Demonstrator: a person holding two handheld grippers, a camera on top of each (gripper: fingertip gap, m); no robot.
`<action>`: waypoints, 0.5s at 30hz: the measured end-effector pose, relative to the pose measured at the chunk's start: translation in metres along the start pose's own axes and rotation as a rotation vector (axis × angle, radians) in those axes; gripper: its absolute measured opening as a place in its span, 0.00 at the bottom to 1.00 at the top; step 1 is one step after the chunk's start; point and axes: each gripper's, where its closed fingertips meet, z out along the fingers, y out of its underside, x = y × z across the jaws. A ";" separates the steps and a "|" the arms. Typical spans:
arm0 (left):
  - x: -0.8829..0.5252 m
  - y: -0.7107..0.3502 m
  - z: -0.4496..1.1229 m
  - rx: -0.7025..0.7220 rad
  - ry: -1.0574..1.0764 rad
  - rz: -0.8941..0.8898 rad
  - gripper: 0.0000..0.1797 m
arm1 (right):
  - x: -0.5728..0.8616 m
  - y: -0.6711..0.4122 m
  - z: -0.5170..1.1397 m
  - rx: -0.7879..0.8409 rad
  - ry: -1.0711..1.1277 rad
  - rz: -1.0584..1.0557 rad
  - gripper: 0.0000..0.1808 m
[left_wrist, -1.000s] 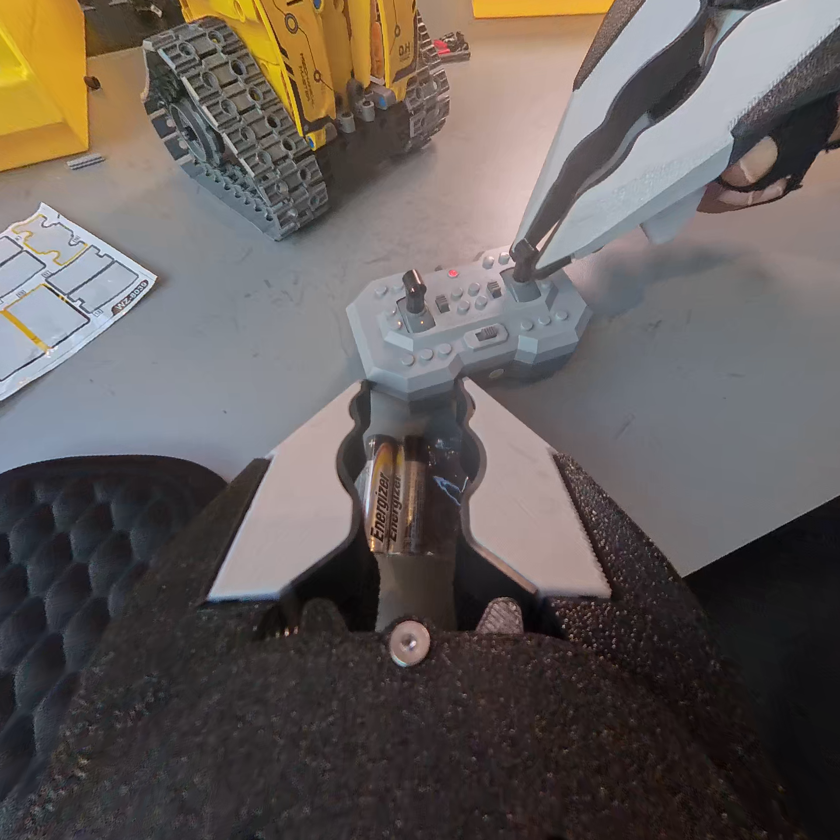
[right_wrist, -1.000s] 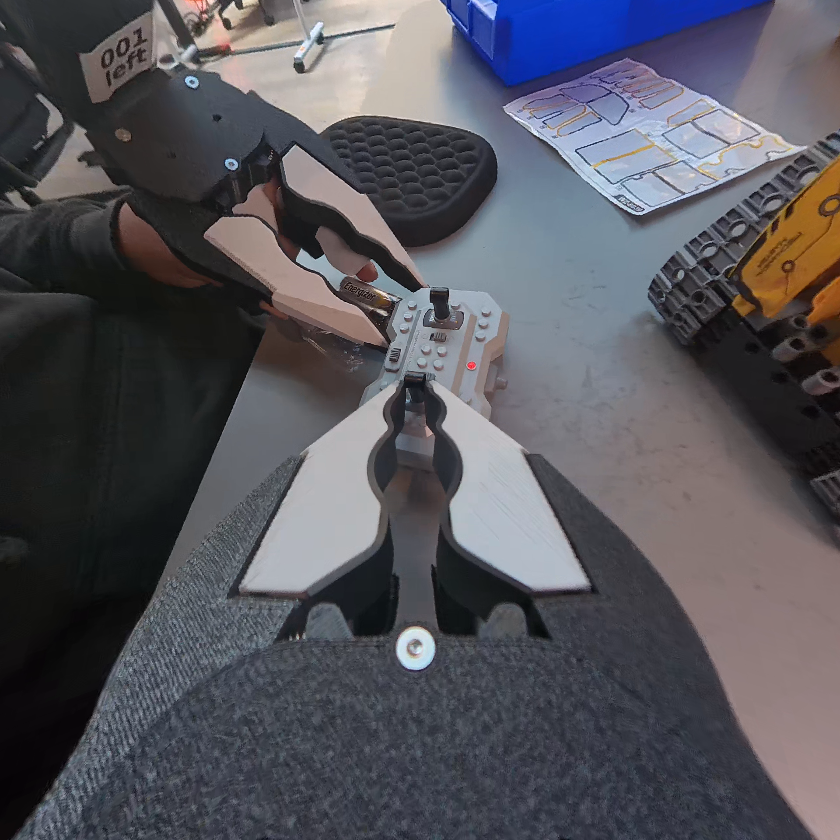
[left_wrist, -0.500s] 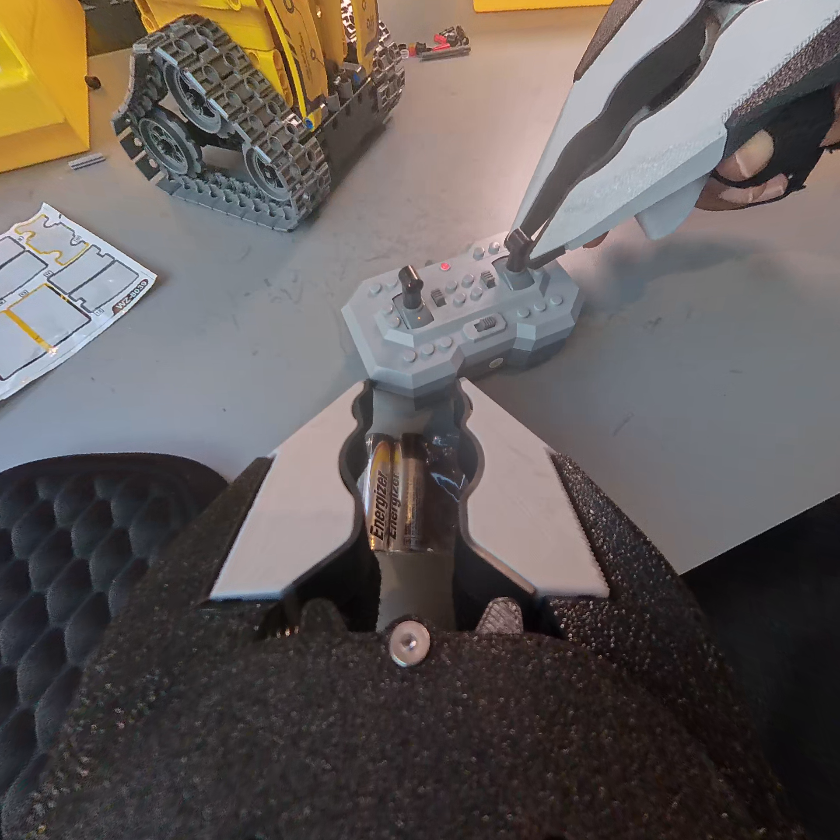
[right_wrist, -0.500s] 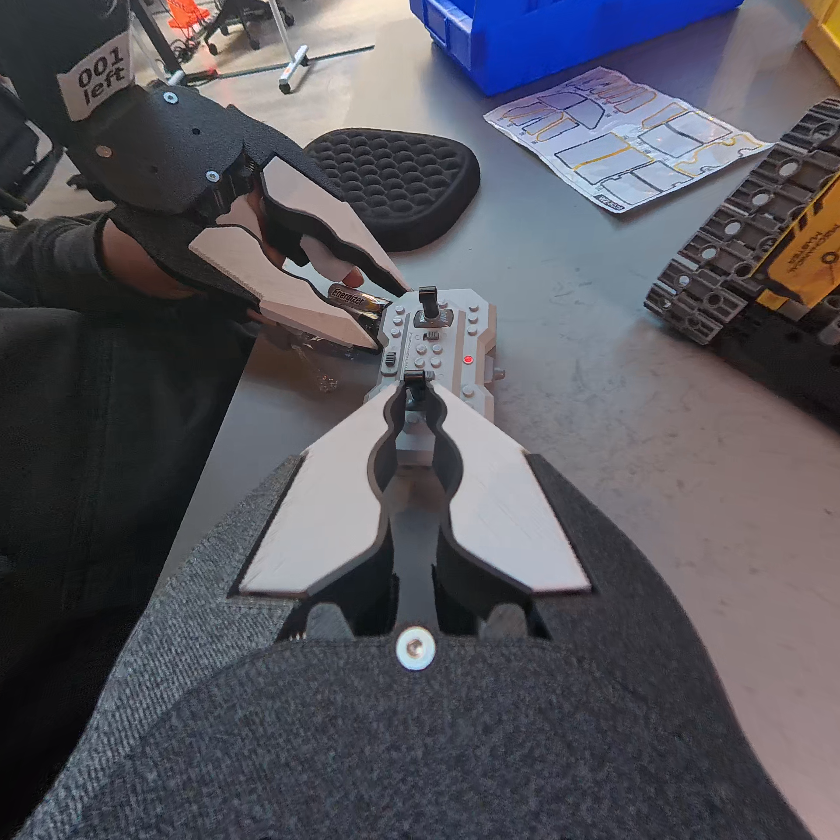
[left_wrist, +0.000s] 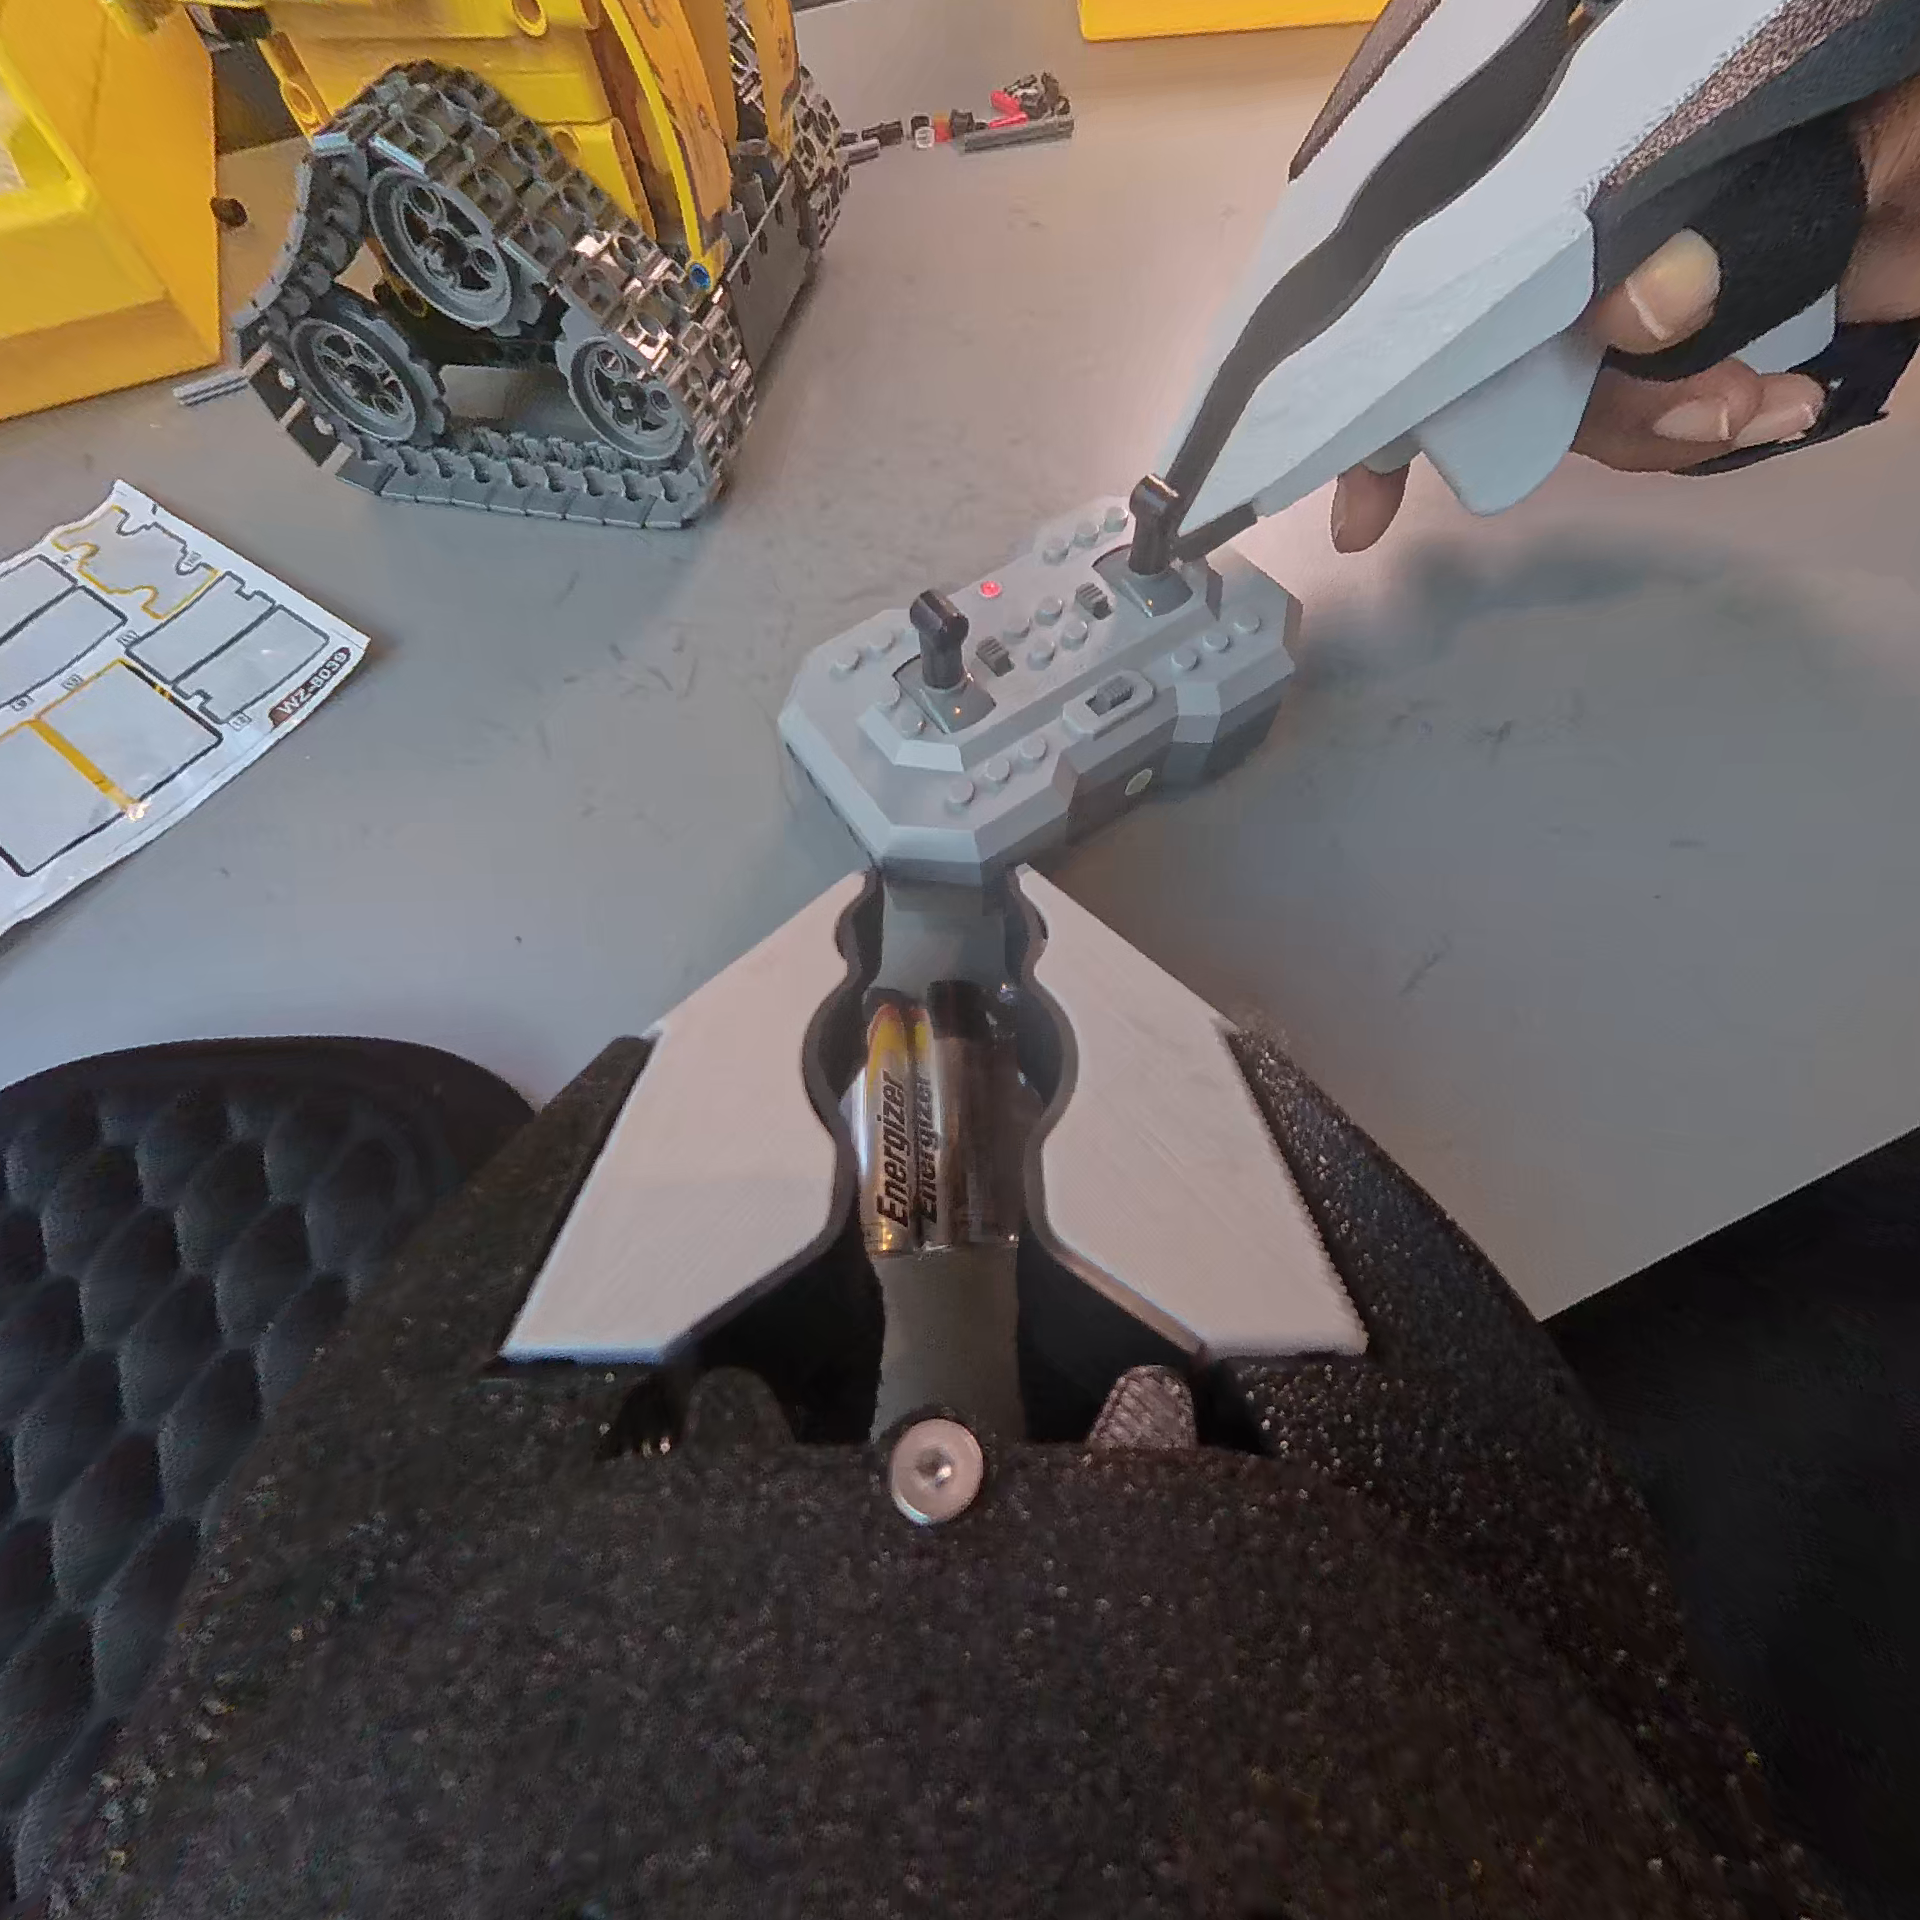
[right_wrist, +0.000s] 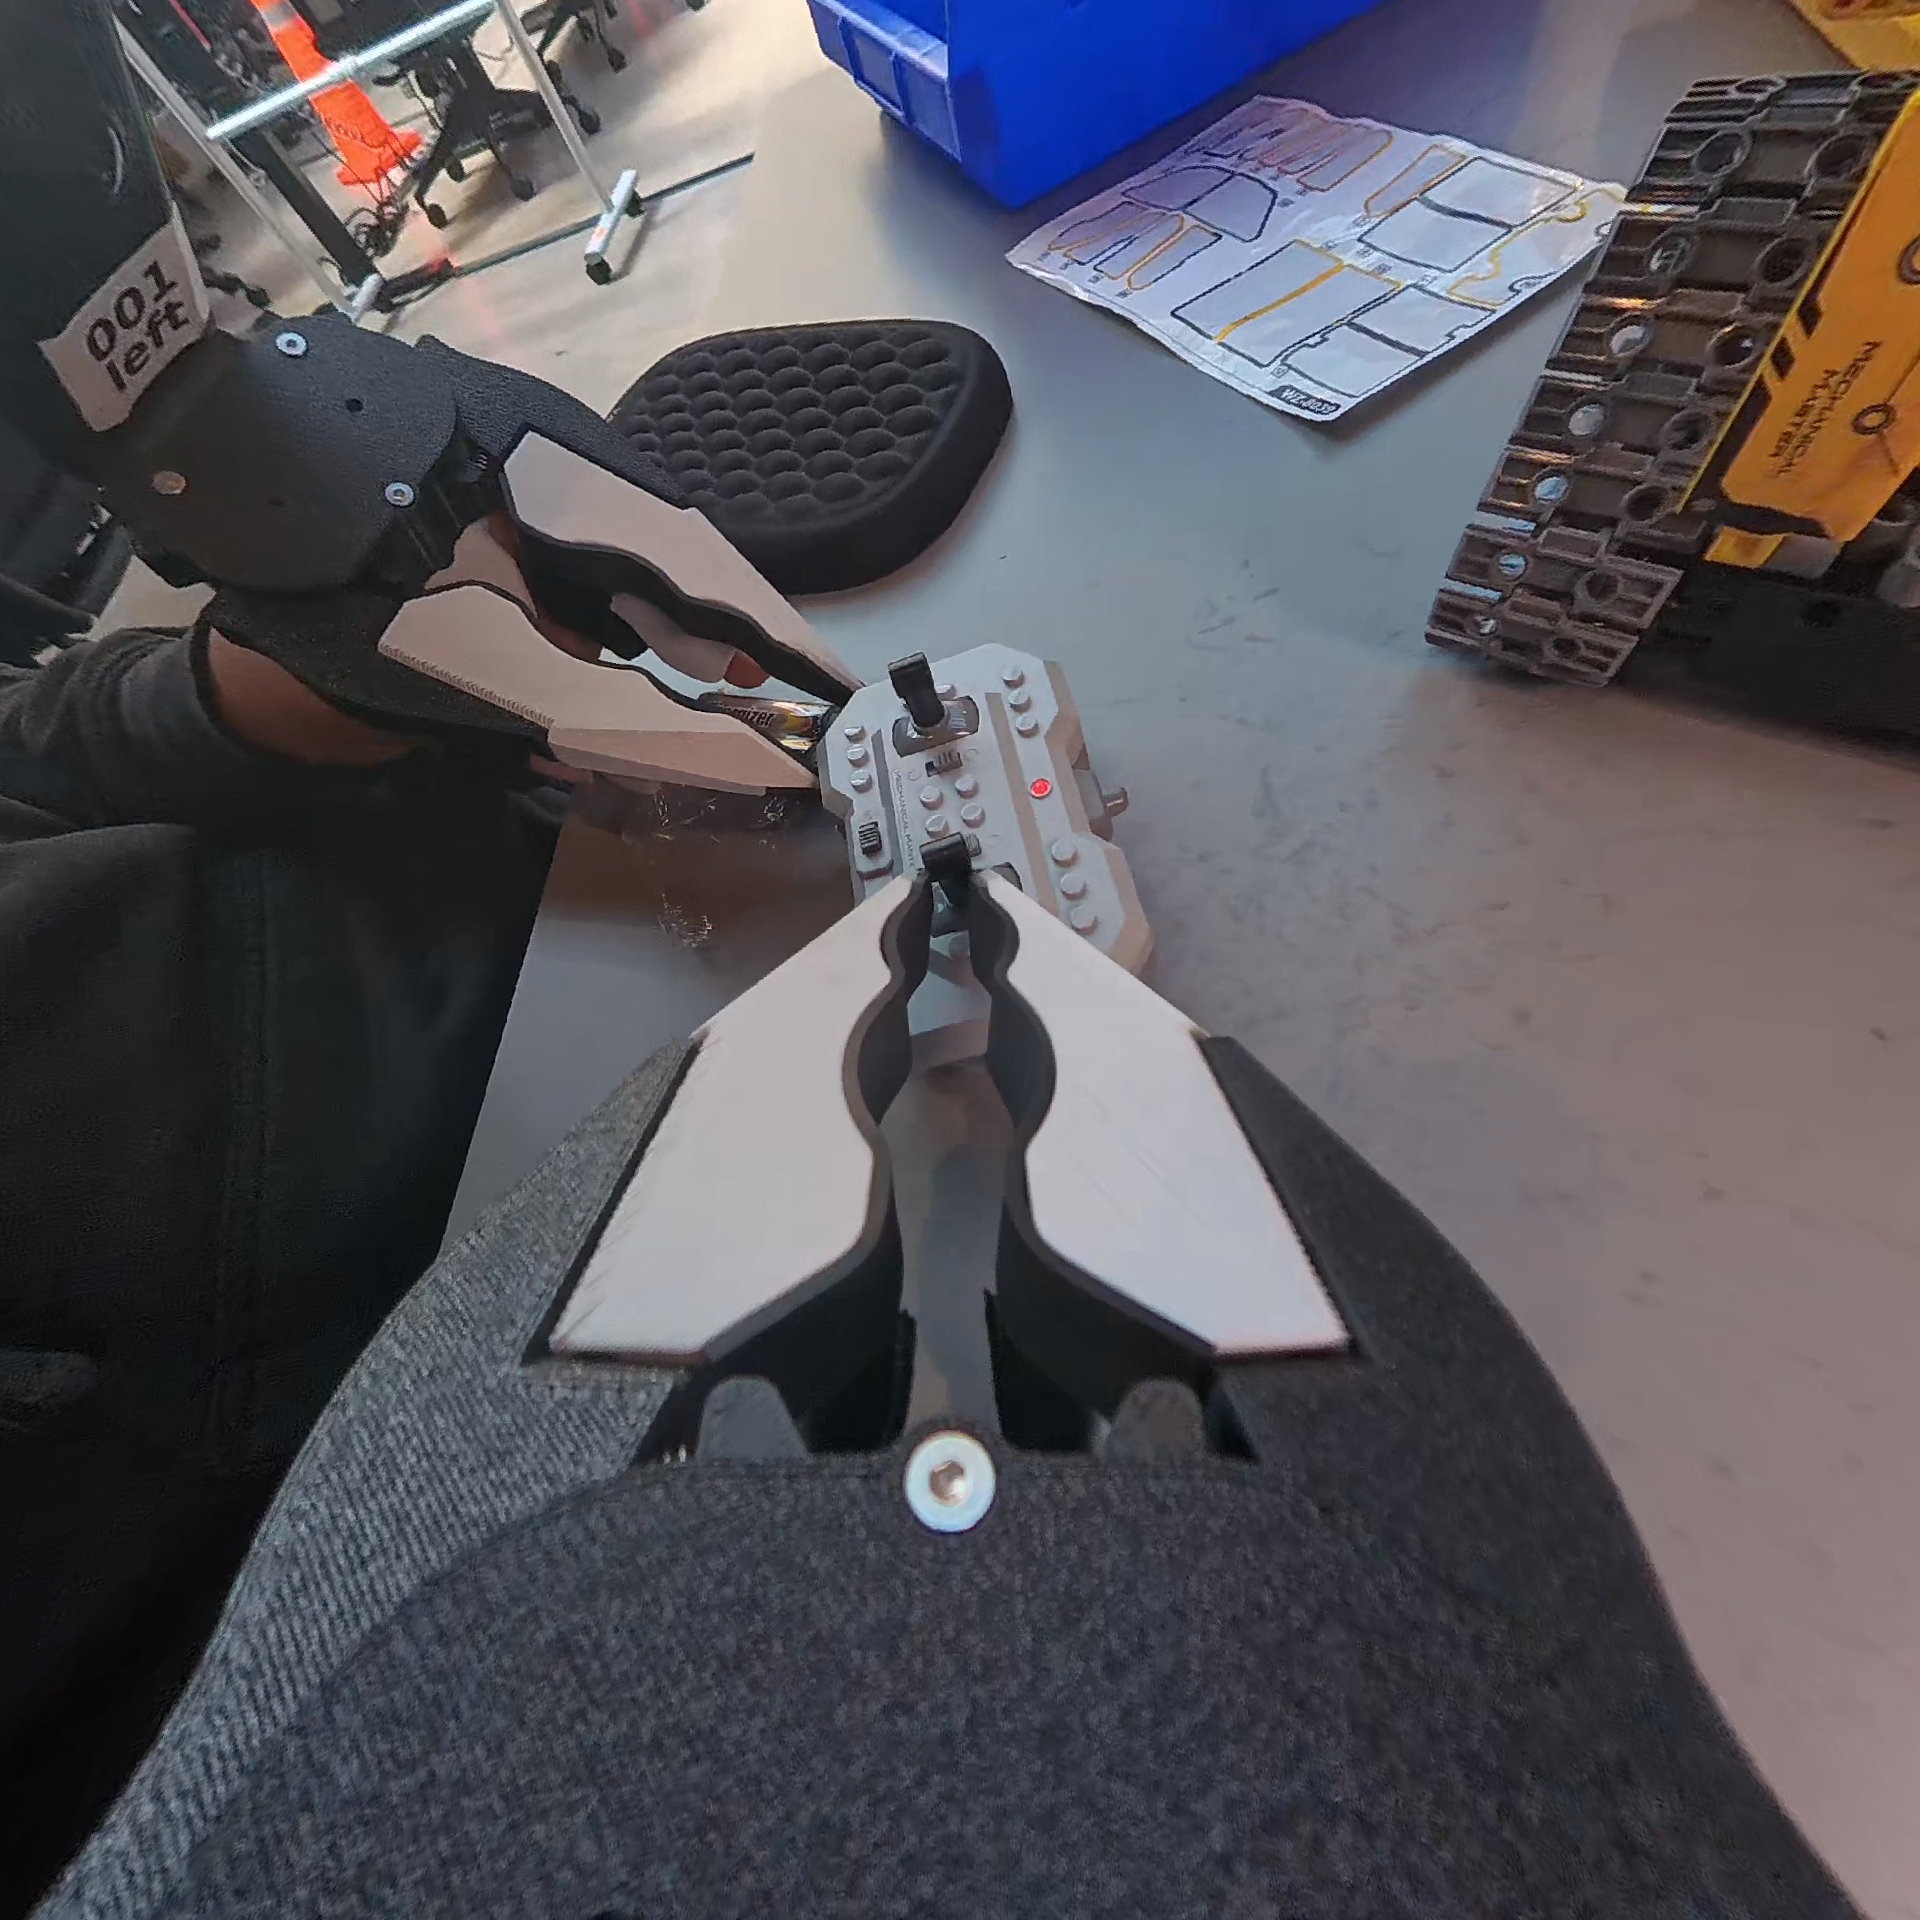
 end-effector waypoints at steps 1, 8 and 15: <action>-0.001 -0.001 -0.001 0.007 -0.002 -0.004 0.14 | 0.000 0.000 0.000 0.000 -0.004 -0.002 0.04; -0.002 -0.023 -0.011 0.112 0.038 -0.048 0.20 | -0.004 0.002 0.000 -0.011 -0.013 -0.073 0.04; -0.008 -0.048 -0.006 0.132 0.234 -0.049 0.18 | -0.006 0.005 0.000 -0.048 0.019 -0.172 0.09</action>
